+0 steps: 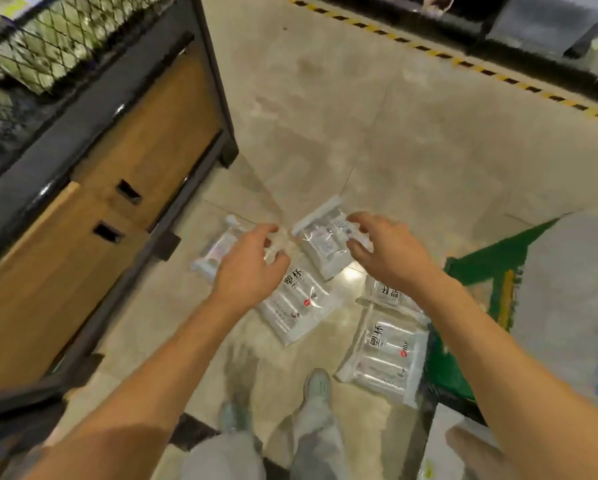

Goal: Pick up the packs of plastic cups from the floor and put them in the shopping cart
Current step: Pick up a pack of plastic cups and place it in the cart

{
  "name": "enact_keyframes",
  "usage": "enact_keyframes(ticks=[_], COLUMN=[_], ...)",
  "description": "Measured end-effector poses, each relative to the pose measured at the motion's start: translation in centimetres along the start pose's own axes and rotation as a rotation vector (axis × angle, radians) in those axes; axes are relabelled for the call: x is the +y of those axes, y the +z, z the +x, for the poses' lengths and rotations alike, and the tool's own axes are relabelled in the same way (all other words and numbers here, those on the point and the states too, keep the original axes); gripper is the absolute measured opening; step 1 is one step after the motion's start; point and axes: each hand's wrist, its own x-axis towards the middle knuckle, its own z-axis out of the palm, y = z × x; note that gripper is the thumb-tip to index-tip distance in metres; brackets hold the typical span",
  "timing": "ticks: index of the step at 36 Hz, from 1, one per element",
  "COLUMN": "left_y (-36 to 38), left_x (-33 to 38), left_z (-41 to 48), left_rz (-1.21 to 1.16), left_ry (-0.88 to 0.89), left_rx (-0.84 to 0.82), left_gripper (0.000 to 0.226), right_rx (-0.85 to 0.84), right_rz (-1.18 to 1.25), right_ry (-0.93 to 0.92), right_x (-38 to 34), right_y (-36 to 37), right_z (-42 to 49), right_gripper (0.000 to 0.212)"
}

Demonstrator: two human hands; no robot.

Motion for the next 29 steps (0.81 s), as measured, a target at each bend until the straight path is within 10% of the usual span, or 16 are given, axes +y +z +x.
enact_keyframes(ticks=[17,29], left_y=[39.6,52.1], left_x=[-37.7,-43.7], left_z=[14.8,17.2], left_rz=[-0.129,-0.247], left_ry=[-0.503,-0.510], left_rx=[0.037,0.358], left_gripper=[0.074,0.075], right_rx=[-0.253,-0.122], right_rz=[0.071,0.007], right_ry=[-0.010,-0.203], right_x=[22.6,28.8], right_y=[49.3,60.4], right_z=[19.5,24.3], right_gripper=[0.060,0.060])
